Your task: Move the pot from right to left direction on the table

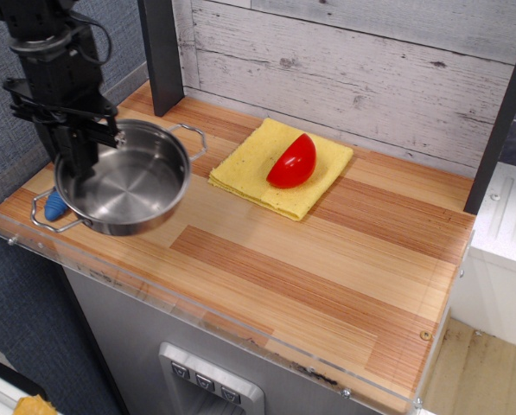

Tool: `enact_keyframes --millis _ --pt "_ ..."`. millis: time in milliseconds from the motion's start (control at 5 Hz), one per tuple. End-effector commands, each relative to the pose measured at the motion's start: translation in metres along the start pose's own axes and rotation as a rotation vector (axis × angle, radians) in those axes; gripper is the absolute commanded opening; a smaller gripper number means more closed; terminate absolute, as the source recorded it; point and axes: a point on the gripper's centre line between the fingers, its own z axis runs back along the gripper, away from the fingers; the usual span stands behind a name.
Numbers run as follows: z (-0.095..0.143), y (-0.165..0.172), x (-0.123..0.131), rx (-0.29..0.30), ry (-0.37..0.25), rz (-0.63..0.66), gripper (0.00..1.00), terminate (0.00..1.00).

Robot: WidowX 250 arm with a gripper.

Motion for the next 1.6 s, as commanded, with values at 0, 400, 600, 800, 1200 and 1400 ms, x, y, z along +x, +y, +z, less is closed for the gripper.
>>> enact_keyframes --millis 0,400,600,800,1200,1400 --pt "-0.006 0.025 0.006 0.045 0.044 0.036 0.00 0.00" --pt "-0.030 0.018 0.018 0.045 0.086 -0.002 0.00 0.00" --pt "-0.039 0.012 0.022 0.041 0.100 -0.016 0.00 0.00" --pt "-0.048 0.004 0.028 0.038 0.110 -0.031 0.00 0.00" --pt "-0.042 -0.003 0.026 0.060 0.106 -0.015 1.00 0.00" --pt "-0.027 -0.002 0.025 0.080 0.093 -0.019 1.00 0.00"
